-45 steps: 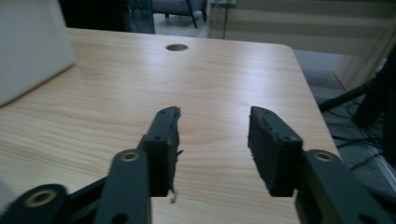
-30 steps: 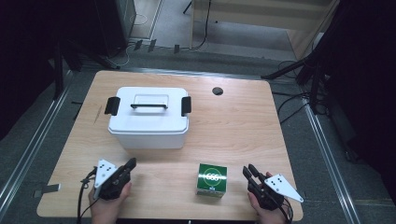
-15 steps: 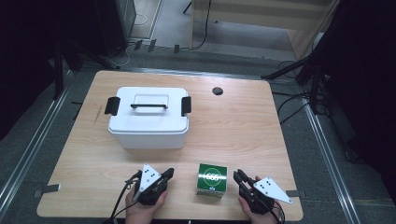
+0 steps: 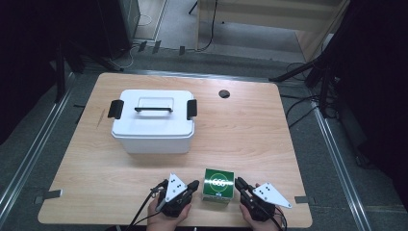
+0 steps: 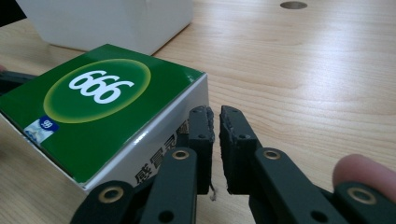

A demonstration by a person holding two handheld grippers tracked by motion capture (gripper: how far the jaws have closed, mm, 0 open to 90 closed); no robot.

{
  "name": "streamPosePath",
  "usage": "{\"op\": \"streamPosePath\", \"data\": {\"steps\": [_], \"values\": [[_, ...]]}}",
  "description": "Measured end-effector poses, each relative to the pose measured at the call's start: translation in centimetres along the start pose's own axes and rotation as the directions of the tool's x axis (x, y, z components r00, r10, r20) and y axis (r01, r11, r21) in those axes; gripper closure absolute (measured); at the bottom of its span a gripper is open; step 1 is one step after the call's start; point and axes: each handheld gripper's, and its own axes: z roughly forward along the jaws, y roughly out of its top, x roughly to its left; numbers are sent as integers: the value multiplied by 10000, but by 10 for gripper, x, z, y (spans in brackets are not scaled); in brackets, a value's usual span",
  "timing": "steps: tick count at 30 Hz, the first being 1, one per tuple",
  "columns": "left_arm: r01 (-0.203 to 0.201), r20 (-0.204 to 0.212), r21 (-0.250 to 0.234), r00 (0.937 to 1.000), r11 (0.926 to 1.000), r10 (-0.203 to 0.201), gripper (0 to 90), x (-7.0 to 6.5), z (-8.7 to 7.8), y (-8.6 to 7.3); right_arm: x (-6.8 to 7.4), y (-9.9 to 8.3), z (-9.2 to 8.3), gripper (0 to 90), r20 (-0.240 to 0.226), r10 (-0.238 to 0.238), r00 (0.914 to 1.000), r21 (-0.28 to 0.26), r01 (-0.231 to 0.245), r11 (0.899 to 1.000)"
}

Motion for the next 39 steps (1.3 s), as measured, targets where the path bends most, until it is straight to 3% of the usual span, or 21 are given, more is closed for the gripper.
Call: {"op": "streamPosePath", "data": {"steps": [5,12,16,20,25,28,31,33,39], "values": [[-65,75,155,10000,9999,64,900,-7,6,0,2,1,0,900,-8,-138,9999,8,138,9999],[-77,82,393,9999,9992,74,900,-16,16,6,-11,1,-1,900,-10,212,9998,94,-212,9997],[-262,-63,110,9996,9996,263,900,-14,15,7,-13,2,-3,900,201,205,9996,146,-208,9997],[-193,-524,-350,9985,9992,174,900,0,2,11,-23,5,-9,889,605,400,9974,-245,-385,9990],[-27,-1107,-801,9938,9968,-62,900,31,-19,16,-41,7,-19,890,1069,701,9918,-659,-633,9958],[231,-1446,-903,9888,9956,-360,900,52,-30,14,-46,12,-23,891,1071,741,9915,-894,-646,9939],[459,-1945,-992,9788,9940,-646,900,72,-43,13,-47,19,-21,895,1029,563,9931,-973,-463,9942],[686,-2521,-1222,9627,9901,-979,900,84,-52,12,-45,24,-19,895,1002,525,9936,-1074,-416,9933],[1350,-3392,-1641,9225,9772,-1844,900,123,-76,10,-47,41,-11,898,731,168,9972,-1177,-81,9930]]}}
